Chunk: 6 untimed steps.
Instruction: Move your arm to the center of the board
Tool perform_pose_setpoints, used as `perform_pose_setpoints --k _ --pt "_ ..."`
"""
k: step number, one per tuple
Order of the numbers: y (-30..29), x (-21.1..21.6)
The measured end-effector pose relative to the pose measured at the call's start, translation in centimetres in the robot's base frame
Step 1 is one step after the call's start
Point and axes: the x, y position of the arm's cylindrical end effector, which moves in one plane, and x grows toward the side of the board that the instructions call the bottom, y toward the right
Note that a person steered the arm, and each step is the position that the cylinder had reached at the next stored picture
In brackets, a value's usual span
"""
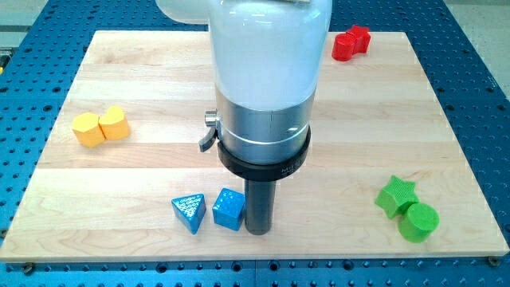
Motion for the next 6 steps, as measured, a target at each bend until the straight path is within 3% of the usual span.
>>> perform_pose_setpoints --k 6 --pt "0.21 -0.08"
